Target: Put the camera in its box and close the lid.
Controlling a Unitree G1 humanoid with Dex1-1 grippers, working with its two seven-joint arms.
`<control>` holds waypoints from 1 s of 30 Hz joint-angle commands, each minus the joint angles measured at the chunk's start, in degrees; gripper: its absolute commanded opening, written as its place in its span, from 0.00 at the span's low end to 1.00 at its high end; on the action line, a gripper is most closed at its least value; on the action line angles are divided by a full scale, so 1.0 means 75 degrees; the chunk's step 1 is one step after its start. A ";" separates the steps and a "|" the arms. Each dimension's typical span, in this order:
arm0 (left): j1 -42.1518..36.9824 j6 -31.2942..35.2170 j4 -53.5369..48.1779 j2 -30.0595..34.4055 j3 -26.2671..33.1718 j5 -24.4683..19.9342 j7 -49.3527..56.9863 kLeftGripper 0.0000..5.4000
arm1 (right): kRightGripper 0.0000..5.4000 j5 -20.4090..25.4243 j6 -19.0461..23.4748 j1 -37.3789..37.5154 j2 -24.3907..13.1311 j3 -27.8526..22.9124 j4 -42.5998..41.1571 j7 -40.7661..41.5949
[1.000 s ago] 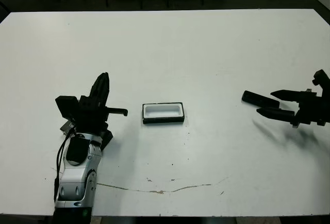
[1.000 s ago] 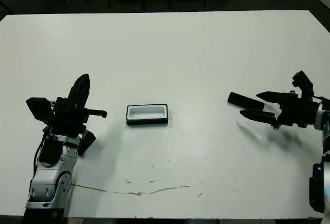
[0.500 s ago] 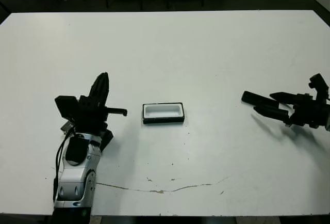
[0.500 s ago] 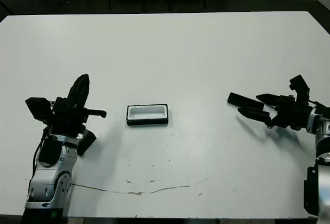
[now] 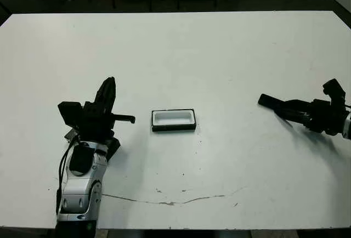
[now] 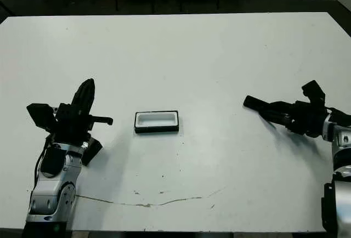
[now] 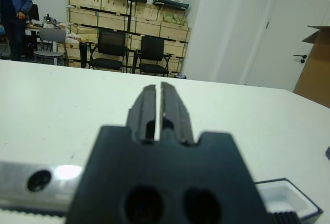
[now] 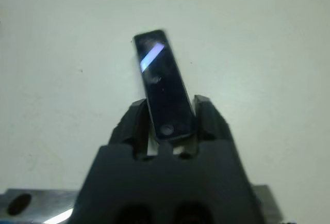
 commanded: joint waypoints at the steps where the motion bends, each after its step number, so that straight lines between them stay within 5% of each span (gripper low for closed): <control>1: 0.0068 0.0136 0.0046 0.0074 0.0046 -0.0054 -0.0030 0.00 | 0.20 -0.0404 -0.0090 0.0342 -0.0048 0.0299 0.0029 0.0039; 7: 0.0050 0.0131 0.0069 0.0053 0.0048 -0.0082 -0.0038 0.00 | 0.12 -0.0469 -0.0157 0.0371 -0.0155 0.0394 -0.0168 -0.0015; 18: 0.0064 0.0180 -0.0013 0.0071 0.0012 0.0041 0.0049 0.00 | 0.11 0.0543 -0.0221 -0.0217 0.0282 -0.0627 -0.0095 0.0367; 25: 0.0072 0.0227 -0.0049 0.0096 0.0036 0.0012 0.0032 0.00 | 0.11 0.0998 -0.0239 -0.0577 0.0660 -0.0651 -0.1718 0.0664; 30: 0.0090 0.0229 -0.0075 0.0125 0.0069 0.0013 0.0037 0.00 | 0.11 0.1146 0.0829 -0.0798 0.0974 -0.0011 -0.3728 0.0947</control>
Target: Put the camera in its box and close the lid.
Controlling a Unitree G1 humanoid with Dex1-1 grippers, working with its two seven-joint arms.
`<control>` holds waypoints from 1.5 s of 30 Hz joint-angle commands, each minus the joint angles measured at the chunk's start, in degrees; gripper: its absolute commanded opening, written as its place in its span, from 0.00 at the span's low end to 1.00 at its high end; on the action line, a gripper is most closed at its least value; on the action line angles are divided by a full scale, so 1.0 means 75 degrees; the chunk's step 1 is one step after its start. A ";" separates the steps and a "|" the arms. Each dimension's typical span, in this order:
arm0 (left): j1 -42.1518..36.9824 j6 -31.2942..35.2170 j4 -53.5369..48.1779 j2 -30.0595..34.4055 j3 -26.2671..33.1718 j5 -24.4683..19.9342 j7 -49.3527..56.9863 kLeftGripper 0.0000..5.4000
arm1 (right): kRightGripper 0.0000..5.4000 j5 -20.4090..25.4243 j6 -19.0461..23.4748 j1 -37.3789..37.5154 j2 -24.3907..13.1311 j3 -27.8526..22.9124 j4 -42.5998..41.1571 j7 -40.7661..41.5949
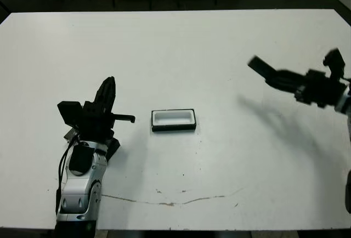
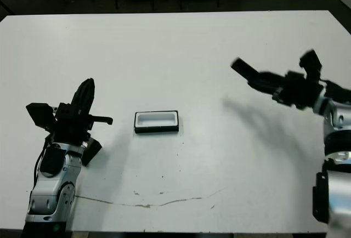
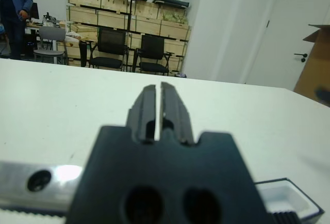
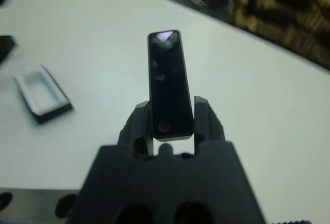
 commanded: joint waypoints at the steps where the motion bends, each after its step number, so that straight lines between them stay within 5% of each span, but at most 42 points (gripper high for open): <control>1: 0.0097 0.0131 0.0021 0.0103 0.0069 0.0048 0.0046 0.00 | 0.11 -0.0051 0.0582 -0.0215 0.0250 0.0574 -0.1177 0.0146; 16: 0.0162 0.0106 -0.0094 0.0252 0.0413 -0.0089 -0.0023 0.00 | 0.11 -0.1492 0.2357 -0.0898 0.0768 0.3229 -0.3507 0.0213; 31: 0.0189 0.0018 -0.0048 0.0224 0.0446 -0.0157 -0.0043 0.00 | 0.11 -0.1779 0.3411 -0.1190 0.1224 0.4280 -0.3682 0.0467; 45: 0.0236 0.0136 -0.0145 0.0192 0.0362 -0.0093 0.0030 0.00 | 0.11 -0.1917 0.3385 -0.0983 0.1311 0.4639 -0.3518 0.0414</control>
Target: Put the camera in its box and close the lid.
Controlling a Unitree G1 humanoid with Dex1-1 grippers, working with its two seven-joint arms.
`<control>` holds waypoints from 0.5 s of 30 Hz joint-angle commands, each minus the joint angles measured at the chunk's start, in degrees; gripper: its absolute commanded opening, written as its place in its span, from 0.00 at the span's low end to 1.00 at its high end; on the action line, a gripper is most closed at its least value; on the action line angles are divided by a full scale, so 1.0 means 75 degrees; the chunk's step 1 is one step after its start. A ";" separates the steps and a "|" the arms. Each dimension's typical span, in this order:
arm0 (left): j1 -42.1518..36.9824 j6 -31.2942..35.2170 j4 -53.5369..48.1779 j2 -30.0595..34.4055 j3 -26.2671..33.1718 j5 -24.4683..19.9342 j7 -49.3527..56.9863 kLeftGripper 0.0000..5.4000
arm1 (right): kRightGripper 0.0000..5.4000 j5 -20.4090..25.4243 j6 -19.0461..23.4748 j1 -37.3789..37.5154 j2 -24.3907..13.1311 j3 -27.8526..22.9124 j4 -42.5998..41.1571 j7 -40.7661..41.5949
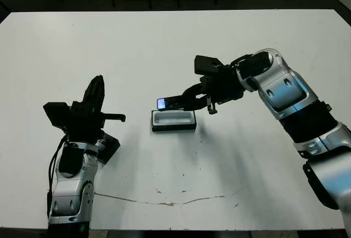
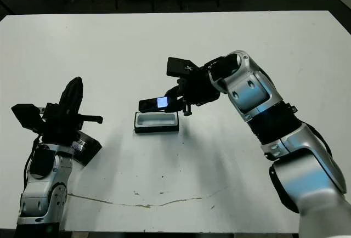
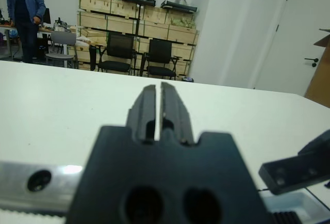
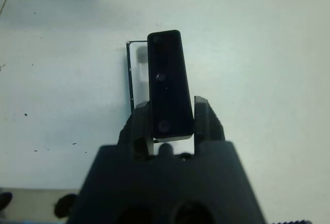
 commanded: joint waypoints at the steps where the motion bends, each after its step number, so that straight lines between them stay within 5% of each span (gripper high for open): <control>1: 0.0140 0.0113 -0.0001 0.0055 -0.0026 0.0116 0.0079 0.00 | 0.11 -0.0056 0.0014 0.0105 0.0012 0.0100 0.0087 0.0064; 7: 0.0163 0.0160 -0.0046 0.0034 -0.0050 0.0063 0.0108 0.00 | 0.11 -0.0091 -0.0426 0.0186 0.0018 0.0147 0.0203 0.0131; 15: 0.0143 0.0106 0.0010 0.0076 -0.0071 0.0129 0.0090 0.00 | 0.11 -0.0068 -0.0146 0.0223 0.0079 0.0174 0.0167 0.0274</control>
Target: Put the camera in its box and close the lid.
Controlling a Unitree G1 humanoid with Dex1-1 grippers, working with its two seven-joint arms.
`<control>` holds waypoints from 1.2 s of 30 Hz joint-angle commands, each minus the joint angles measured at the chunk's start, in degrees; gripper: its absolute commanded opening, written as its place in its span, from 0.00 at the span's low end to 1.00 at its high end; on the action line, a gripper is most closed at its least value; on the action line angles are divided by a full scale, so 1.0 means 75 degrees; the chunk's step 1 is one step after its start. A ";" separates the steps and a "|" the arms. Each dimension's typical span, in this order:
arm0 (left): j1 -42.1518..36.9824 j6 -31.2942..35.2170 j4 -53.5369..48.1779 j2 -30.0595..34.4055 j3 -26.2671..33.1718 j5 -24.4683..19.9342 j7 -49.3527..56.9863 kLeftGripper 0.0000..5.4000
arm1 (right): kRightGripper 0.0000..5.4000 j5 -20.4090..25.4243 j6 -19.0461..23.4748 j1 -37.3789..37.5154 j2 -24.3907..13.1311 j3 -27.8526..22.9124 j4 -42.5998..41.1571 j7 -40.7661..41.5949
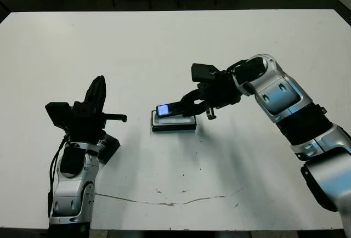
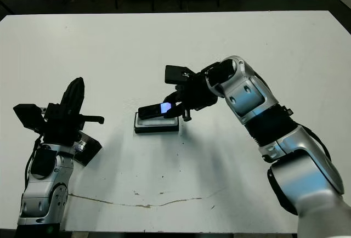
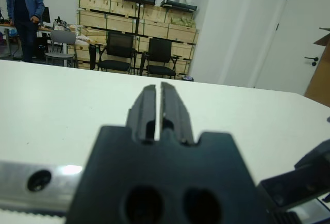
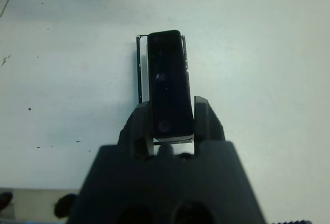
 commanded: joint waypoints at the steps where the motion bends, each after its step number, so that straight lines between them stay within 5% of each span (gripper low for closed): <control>1: 0.0125 0.0077 0.0052 0.0074 -0.0006 0.0108 0.0035 0.00 | 0.11 -0.0060 0.0169 0.0130 -0.0005 0.0116 -0.0073 0.0052; 9: 0.0159 0.0074 0.0030 0.0057 -0.0012 0.0106 0.0046 0.00 | 0.11 -0.0255 0.0651 0.0086 0.0001 0.0330 -0.0165 0.0005; 36: 0.0204 0.0068 0.0008 0.0008 -0.0050 0.0127 0.0084 0.00 | 0.11 -0.0601 -0.0063 0.0006 0.0781 0.0611 0.0344 -0.0084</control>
